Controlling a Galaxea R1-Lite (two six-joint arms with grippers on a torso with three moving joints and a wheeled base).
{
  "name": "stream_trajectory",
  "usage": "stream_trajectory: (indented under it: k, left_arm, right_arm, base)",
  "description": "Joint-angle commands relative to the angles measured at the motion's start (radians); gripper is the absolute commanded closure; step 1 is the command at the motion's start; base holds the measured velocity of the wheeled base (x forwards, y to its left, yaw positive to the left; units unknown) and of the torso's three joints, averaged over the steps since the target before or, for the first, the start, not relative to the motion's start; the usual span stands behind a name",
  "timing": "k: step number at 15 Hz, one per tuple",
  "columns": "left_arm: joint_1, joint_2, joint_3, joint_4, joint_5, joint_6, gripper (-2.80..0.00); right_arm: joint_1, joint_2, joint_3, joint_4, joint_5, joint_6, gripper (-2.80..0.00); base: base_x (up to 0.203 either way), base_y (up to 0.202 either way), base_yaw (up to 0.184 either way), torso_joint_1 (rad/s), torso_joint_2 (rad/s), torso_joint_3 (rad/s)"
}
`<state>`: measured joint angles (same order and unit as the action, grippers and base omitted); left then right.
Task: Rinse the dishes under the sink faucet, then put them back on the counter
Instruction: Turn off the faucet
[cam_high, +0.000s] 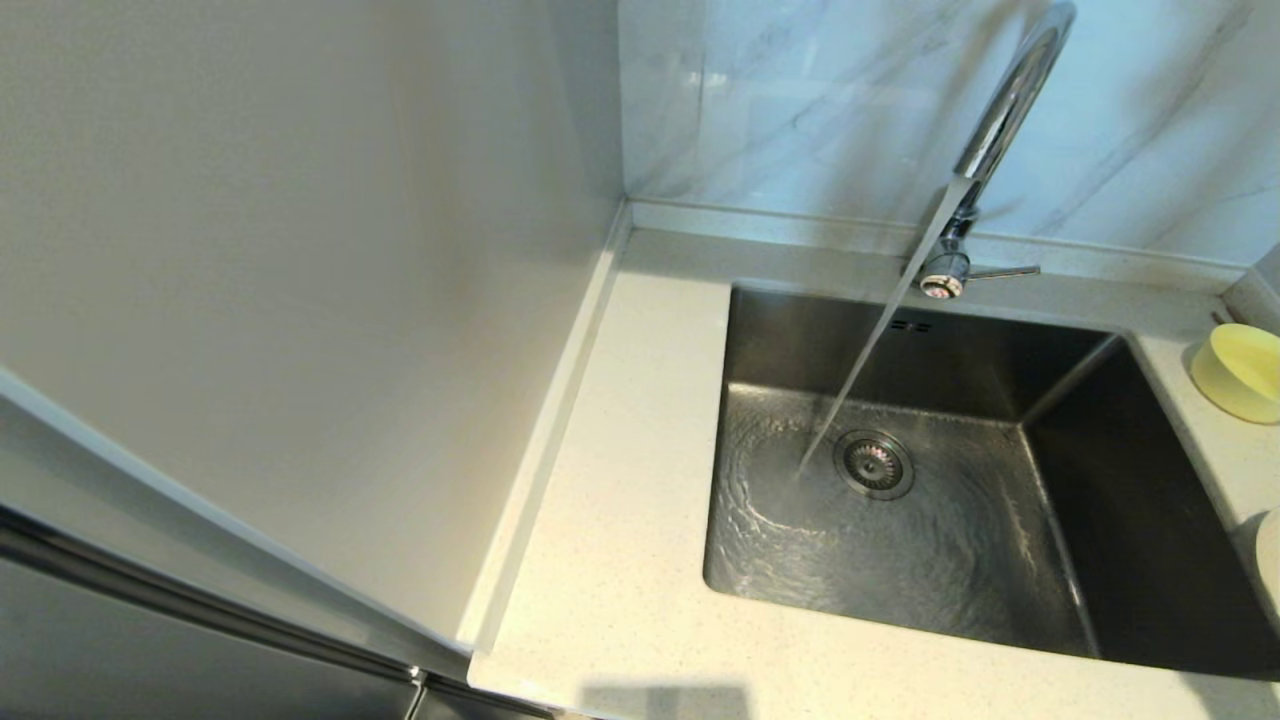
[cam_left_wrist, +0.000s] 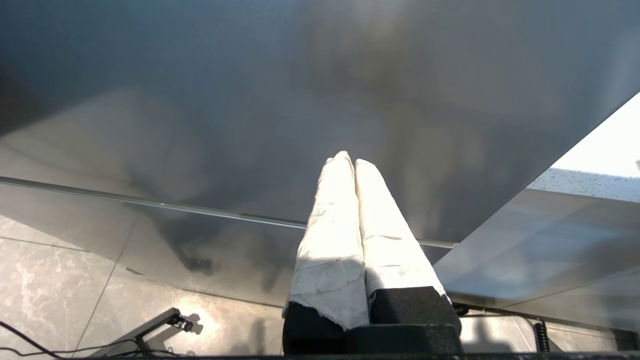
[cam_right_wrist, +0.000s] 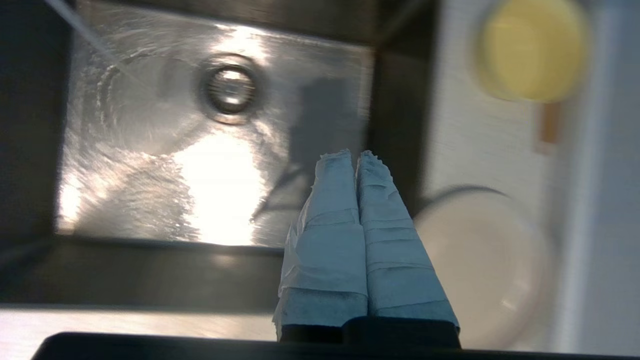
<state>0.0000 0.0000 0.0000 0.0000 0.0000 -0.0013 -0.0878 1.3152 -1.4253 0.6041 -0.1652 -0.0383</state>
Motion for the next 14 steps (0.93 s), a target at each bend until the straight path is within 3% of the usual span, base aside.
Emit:
stream_trajectory:
  k: [1, 5, 10, 14]
  left_arm:
    - [0.000, 0.000, 0.000, 0.000, 0.000, 0.000, 0.00]
    - [0.000, 0.002, 0.000, 0.000, 0.000, 0.001, 0.00]
    - [0.000, 0.001, 0.000, 0.000, 0.000, 0.000, 0.00]
    - [0.000, 0.000, -0.001, 0.000, 0.000, 0.000, 0.00]
  right_arm:
    - [0.052, 0.167, -0.081, 0.014, 0.027, 0.079, 0.00]
    - [0.106, 0.422, -0.252, 0.022, 0.116, 0.280, 0.00]
    - [0.114, 0.564, -0.365, -0.005, 0.121, 0.329, 0.00]
    - [0.112, 0.632, -0.378, -0.125, 0.038, 0.356, 0.00]
  base:
    - [0.000, 0.000, 0.000, 0.000, 0.00, 0.000]
    - [0.000, 0.000, 0.000, 0.000, 0.00, 0.000]
    - [0.000, 0.000, 0.000, 0.000, 0.00, 0.000]
    - [0.000, 0.000, 0.000, 0.000, 0.00, 0.000]
